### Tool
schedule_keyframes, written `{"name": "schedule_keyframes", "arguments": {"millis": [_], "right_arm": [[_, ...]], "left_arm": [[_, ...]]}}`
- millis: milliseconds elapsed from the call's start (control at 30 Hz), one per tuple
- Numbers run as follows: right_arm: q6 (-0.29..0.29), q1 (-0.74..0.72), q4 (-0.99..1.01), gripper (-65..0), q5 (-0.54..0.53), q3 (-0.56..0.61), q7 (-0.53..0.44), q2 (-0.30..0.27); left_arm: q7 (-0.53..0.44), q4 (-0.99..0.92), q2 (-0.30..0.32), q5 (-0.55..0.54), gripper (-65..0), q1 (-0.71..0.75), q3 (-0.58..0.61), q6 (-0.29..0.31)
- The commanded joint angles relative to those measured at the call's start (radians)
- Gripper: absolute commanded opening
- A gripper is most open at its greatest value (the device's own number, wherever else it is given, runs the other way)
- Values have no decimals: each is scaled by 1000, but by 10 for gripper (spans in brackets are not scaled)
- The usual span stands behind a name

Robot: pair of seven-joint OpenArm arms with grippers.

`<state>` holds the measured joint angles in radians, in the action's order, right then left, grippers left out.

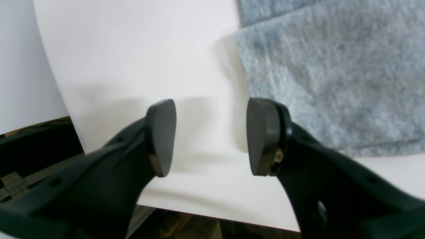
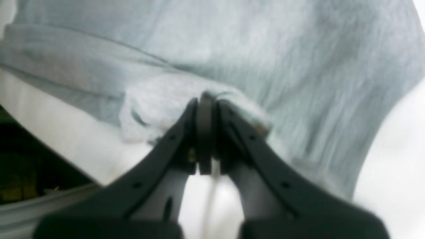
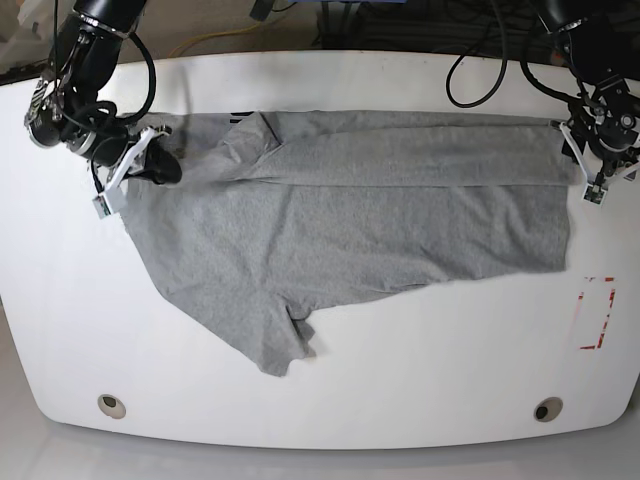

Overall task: Fold the T-shirt properly
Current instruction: 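Regrasp the folded shirt edge with both grippers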

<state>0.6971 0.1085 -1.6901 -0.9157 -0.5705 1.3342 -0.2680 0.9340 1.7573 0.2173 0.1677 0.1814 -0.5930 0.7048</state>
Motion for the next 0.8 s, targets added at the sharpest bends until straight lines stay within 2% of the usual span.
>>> {"name": "schedule_keyframes", "arguments": {"millis": [0,100,167,400,500,567,767], "right_arm": [[1,-53,25,-650,10,13,-22,-21],[1,-128,66,-650,60,42,-28,-27],[1,-161,78,-612,97,63,-28,-44],[1,-207,77,-270,274,100,-32,-107],[1,-189,43,-178,284,99,-32,-136],[1,-135,-9,-146,287,76,-32,-149],[1,3,-129,-141,366,-24,-32,-139]], "left_arm": [[-8,16,18,2,-332,-10,-5,-7],[-8,16,18,2,-332,-13,-5,-7],[-8,16,18,2,-332,-13,-3,-7],[-10,16,18,2,-331,-16,0,-7],[-10,17,18,0,-328,-43,0,-7],[-8,22,18,-1,-326,-56,-2,-7],[-7,72,18,-21,-307,-64,-3,-7]]}}
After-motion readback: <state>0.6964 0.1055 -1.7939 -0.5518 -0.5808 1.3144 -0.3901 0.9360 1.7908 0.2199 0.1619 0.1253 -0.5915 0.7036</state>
